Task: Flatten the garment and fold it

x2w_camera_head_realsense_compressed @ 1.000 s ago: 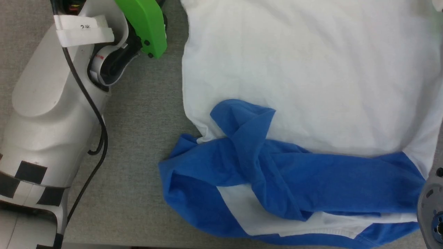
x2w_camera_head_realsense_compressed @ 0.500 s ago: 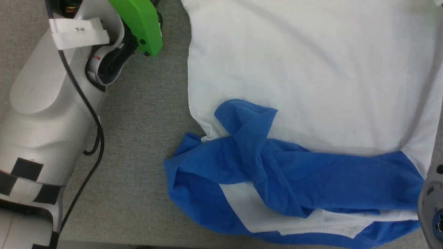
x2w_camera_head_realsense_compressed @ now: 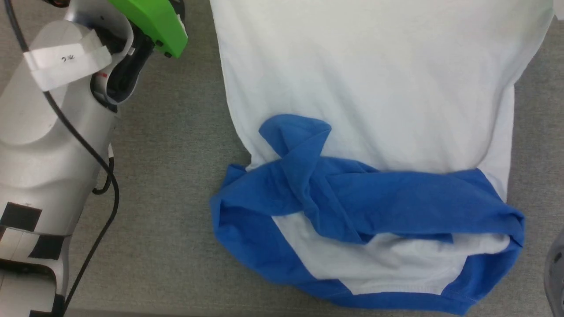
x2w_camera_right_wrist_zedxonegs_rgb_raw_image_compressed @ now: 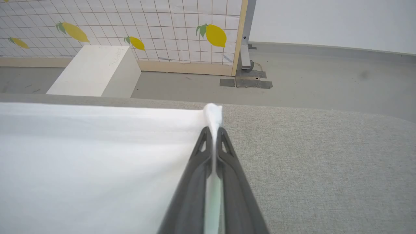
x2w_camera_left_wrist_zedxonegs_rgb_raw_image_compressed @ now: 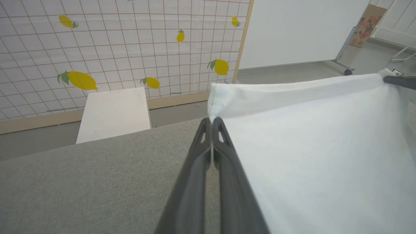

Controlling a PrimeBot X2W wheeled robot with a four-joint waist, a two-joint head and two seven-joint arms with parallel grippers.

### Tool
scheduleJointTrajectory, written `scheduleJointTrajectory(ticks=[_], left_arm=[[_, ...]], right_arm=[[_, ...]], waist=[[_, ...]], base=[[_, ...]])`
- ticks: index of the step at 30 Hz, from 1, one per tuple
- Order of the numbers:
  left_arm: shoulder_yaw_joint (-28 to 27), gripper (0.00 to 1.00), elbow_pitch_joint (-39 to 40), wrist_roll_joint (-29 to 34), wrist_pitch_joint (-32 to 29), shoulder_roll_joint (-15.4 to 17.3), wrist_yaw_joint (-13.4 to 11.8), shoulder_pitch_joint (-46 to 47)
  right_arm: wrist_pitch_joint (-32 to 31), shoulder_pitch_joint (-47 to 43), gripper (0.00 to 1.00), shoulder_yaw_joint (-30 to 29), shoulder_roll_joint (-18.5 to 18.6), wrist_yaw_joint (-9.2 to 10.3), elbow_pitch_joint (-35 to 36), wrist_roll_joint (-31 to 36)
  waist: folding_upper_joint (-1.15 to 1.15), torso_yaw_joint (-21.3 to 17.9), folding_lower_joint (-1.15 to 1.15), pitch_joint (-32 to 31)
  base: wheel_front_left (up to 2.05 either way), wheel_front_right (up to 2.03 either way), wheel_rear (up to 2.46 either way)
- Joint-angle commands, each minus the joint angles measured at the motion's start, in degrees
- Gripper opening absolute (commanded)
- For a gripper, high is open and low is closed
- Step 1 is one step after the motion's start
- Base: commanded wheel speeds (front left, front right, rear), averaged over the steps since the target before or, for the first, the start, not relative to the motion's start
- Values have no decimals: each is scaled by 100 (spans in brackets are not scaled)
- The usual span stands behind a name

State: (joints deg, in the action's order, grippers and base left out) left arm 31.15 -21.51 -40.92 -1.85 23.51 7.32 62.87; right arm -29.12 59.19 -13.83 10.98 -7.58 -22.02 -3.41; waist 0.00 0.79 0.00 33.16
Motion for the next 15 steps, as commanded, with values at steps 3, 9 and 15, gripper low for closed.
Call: scheduleJointTrajectory(ticks=[3, 9, 15], left_arm=[[-45, 0, 119, 48, 234, 90, -45, -174], [118, 0, 483, 133, 461, 244, -36, -723], [252, 0, 1055, 208, 657, 492, -140, -1536]], right_arm=[[132, -281, 0, 10, 166, 9, 207, -215], [253, -933, 0, 70, 272, 9, 599, -595], [333, -1819, 0, 151, 276, 9, 1168, -988]], waist=[[0, 163, 0, -341], [0, 274, 0, -712], [0, 306, 0, -1184]], base=[[0, 0, 0], [0, 0, 0], [0, 0, 0]])
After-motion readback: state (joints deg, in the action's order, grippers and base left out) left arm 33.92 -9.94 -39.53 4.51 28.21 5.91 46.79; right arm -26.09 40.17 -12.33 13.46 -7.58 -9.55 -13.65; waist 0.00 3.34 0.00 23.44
